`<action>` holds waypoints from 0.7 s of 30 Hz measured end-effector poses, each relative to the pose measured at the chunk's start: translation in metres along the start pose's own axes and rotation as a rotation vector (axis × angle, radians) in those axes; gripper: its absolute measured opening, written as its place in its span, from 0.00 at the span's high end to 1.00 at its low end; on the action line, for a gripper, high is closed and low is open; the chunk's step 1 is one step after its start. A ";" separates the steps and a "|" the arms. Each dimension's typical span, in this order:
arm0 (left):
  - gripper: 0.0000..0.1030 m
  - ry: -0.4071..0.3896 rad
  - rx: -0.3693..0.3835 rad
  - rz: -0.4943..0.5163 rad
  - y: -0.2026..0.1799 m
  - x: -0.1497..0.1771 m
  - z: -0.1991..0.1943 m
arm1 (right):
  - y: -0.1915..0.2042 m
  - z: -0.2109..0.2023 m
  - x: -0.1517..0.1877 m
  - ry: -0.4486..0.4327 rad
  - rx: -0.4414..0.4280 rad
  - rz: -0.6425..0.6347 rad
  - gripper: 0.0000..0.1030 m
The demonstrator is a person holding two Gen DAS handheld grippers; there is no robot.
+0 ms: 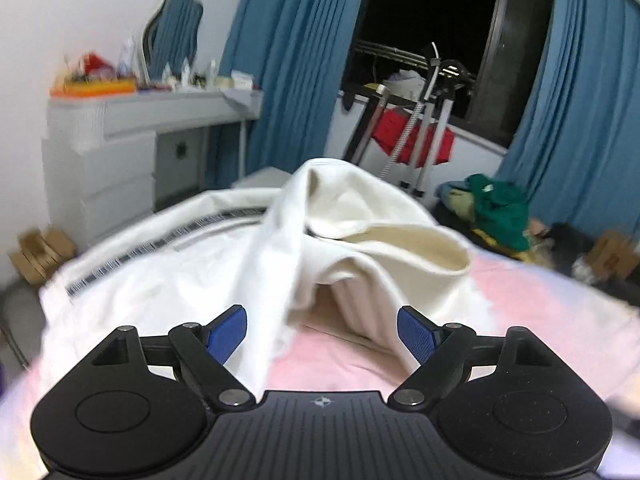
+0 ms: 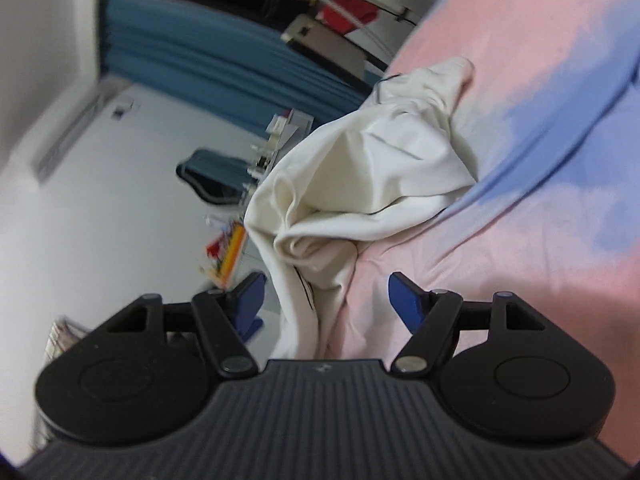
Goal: Fold clothes
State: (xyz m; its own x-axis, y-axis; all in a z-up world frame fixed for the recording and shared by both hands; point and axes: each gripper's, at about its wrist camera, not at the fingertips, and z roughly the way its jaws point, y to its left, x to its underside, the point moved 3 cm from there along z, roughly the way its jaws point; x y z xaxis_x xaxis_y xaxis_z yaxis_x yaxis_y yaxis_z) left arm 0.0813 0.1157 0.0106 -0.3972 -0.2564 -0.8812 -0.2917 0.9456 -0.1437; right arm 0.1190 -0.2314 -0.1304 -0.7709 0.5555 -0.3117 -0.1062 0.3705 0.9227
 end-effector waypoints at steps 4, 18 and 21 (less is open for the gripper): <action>0.19 0.007 -0.012 -0.015 -0.007 0.011 0.016 | 0.011 0.046 -0.021 -0.038 0.003 0.064 0.13; 0.19 0.045 0.032 -0.168 0.045 0.018 0.073 | 0.022 0.244 -0.103 -0.044 0.186 0.243 0.14; 0.19 0.048 0.044 -0.180 0.047 0.020 0.078 | 0.020 0.252 -0.098 -0.042 0.276 0.120 0.54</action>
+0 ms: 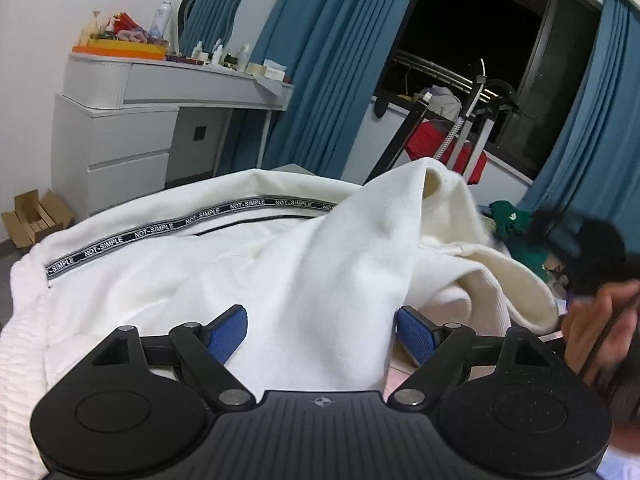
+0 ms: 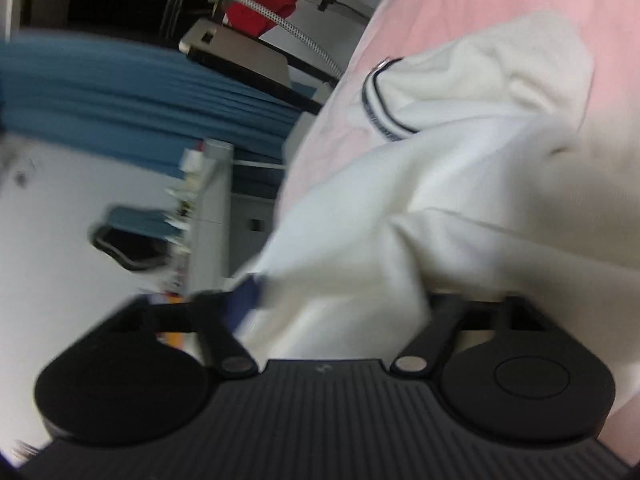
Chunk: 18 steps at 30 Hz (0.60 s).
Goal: Fold clothes
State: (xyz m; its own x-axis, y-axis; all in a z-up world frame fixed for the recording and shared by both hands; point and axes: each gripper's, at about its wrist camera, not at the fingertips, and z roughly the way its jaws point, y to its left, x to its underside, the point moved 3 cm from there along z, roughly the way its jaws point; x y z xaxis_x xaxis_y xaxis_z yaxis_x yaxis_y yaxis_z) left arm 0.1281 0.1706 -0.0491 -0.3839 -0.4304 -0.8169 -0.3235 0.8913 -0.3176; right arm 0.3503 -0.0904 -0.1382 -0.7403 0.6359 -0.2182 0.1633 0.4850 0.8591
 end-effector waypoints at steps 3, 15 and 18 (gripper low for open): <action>0.19 0.004 0.009 -0.014 0.002 0.001 0.004 | -0.013 -0.013 0.004 -0.007 0.007 -0.035 0.87; 0.19 0.004 -0.027 0.025 -0.009 0.006 -0.009 | -0.025 -0.204 -0.048 -0.205 0.084 -0.351 0.93; 0.19 0.014 -0.021 0.048 -0.014 0.010 -0.013 | -0.033 -0.261 -0.078 -0.322 0.157 -0.458 0.93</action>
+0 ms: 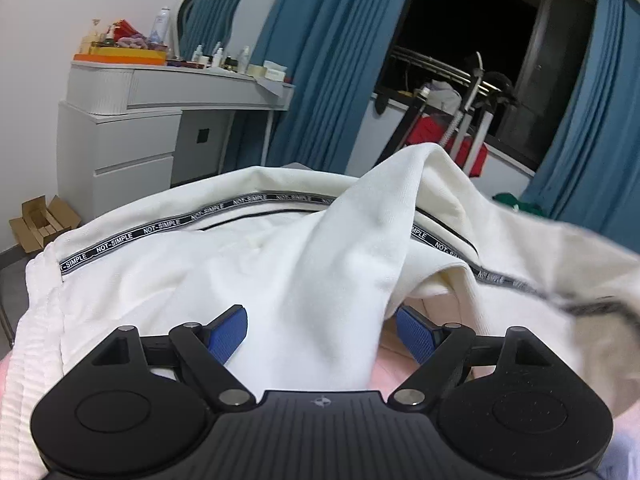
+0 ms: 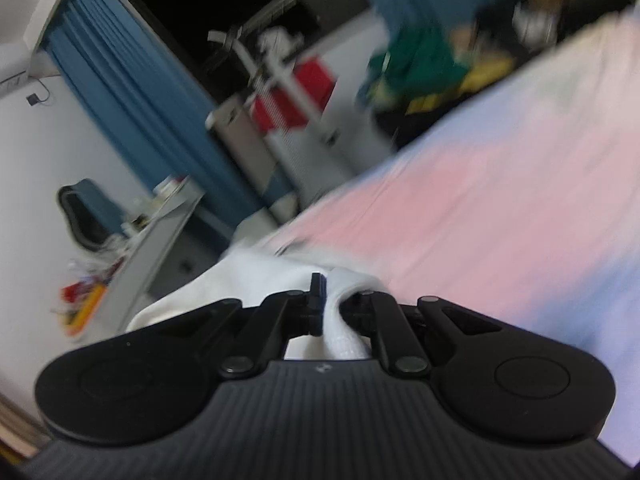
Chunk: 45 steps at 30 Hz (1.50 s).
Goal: Fold clothes
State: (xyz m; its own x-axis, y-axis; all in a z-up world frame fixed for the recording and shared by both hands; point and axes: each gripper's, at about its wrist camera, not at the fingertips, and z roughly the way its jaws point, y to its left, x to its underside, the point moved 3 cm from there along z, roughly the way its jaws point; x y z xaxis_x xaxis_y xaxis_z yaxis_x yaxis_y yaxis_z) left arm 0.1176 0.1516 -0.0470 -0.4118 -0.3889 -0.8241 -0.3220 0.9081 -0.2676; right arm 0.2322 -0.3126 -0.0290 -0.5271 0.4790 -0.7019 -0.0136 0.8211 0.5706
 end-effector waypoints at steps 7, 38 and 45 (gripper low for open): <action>0.19 0.023 0.015 0.056 -0.012 0.010 -0.008 | -0.065 -0.058 -0.030 -0.265 0.174 -0.286 0.93; 0.19 0.138 -0.043 0.549 -0.087 0.092 0.003 | -0.223 -0.078 0.017 -0.006 0.134 0.574 0.74; 0.19 0.139 -0.051 0.548 -0.087 0.094 0.001 | -0.315 -0.064 0.037 0.042 0.138 0.956 0.15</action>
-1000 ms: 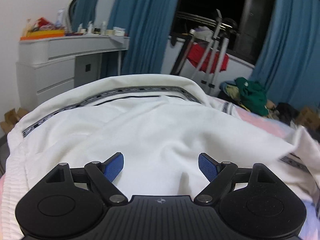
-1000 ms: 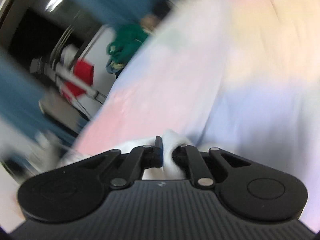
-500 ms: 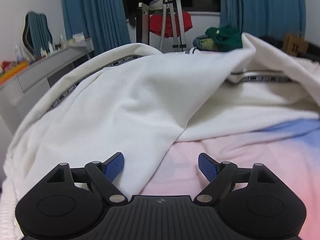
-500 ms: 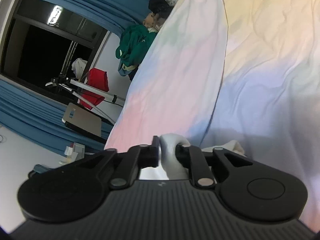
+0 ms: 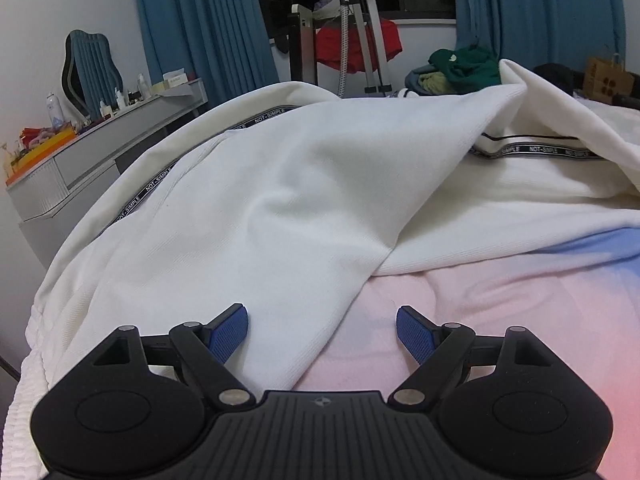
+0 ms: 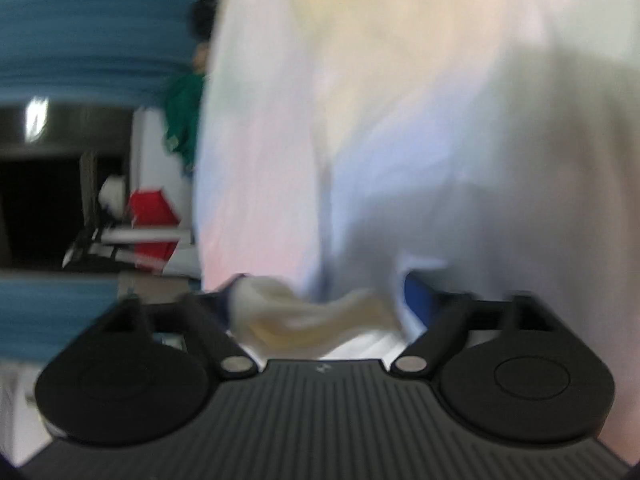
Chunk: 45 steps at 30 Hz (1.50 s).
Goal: Fold clothes
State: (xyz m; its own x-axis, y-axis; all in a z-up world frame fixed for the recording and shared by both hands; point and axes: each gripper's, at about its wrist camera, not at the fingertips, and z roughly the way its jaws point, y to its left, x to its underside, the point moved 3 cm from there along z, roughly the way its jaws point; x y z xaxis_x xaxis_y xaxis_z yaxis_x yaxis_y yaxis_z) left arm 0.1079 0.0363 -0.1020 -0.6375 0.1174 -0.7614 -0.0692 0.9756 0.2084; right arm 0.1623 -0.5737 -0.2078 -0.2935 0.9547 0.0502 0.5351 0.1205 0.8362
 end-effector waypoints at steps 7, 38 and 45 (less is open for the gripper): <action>0.19 -0.015 0.010 -0.054 0.006 -0.003 -0.005 | 0.002 -0.050 0.016 -0.154 -0.106 0.037 0.14; 0.90 -0.234 0.107 -0.550 0.119 -0.012 -0.086 | 0.007 -0.087 0.073 -0.323 -0.136 -0.058 0.92; 0.90 -0.070 0.320 -0.615 0.148 0.003 -0.127 | -0.033 -0.108 0.013 -0.407 -0.099 0.104 0.92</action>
State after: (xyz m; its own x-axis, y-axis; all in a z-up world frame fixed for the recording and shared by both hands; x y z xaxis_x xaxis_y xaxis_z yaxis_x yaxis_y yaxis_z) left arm -0.0018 0.1572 0.0040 -0.5035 -0.4732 -0.7229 -0.1654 0.8740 -0.4569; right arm 0.0552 -0.5946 -0.1755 0.1053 0.9922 -0.0666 0.4611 0.0106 0.8873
